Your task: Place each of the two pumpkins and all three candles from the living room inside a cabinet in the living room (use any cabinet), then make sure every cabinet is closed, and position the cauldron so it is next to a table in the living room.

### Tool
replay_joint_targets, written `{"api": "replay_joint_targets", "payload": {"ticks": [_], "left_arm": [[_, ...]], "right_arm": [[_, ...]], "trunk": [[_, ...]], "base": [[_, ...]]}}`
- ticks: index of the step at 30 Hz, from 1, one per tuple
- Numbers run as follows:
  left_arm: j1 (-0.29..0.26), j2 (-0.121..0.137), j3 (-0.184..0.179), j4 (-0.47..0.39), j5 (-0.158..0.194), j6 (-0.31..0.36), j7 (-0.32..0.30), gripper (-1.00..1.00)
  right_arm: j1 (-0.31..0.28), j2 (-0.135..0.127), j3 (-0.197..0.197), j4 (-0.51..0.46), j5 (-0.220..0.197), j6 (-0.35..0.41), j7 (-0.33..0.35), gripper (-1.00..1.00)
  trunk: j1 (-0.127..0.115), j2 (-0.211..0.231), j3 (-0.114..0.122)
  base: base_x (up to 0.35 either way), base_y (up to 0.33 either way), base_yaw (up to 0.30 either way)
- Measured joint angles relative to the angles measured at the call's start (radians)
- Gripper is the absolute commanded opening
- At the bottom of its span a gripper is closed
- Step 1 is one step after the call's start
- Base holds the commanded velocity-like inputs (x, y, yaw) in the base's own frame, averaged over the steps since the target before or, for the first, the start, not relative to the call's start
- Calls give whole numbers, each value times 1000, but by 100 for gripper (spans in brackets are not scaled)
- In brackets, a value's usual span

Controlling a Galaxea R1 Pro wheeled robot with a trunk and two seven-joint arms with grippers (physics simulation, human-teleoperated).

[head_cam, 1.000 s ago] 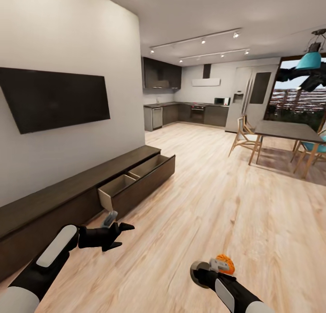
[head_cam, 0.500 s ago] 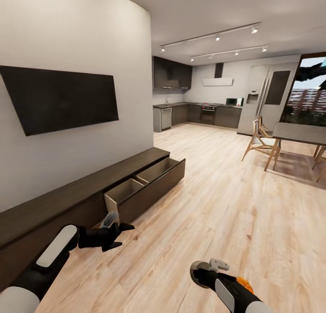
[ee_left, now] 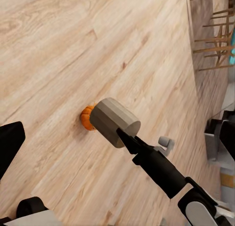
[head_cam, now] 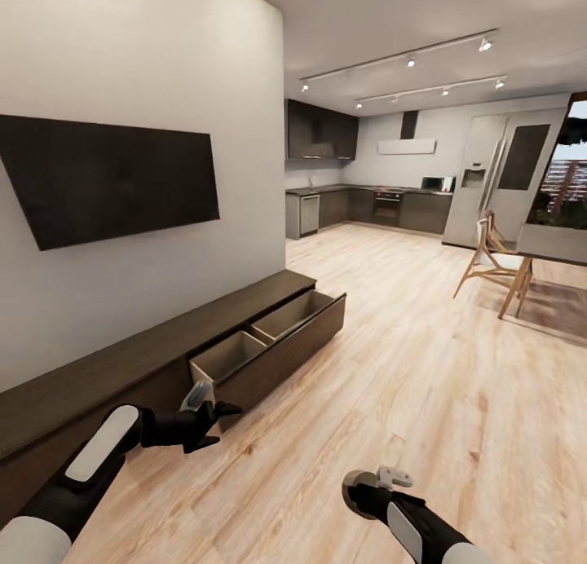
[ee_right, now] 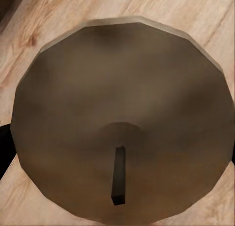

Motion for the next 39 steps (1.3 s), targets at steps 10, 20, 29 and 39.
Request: {"api": "replay_joint_targets", "payload": {"ticks": [10, 20, 29, 39], "left_arm": [[0, 1, 0, 0, 0, 0, 0, 100], [0, 2, 0, 0, 0, 0, -1, 100], [0, 1, 0, 0, 0, 0, 1, 100], [0, 0, 0, 0, 0, 0, 1, 100]], "right_arm": [[0, 0, 0, 0, 0, 0, 0, -100], [0, 0, 0, 1, 0, -1, 0, -100], [0, 0, 0, 1, -1, -1, 0, -100], [0, -1, 0, 1, -2, -1, 1, -100]], "trunk": [[0, 0, 0], [0, 0, -3], [0, 0, -3], [0, 0, -3]], "base": [[341, 0, 14], [341, 0, 65], [341, 0, 1], [341, 0, -7]]}}
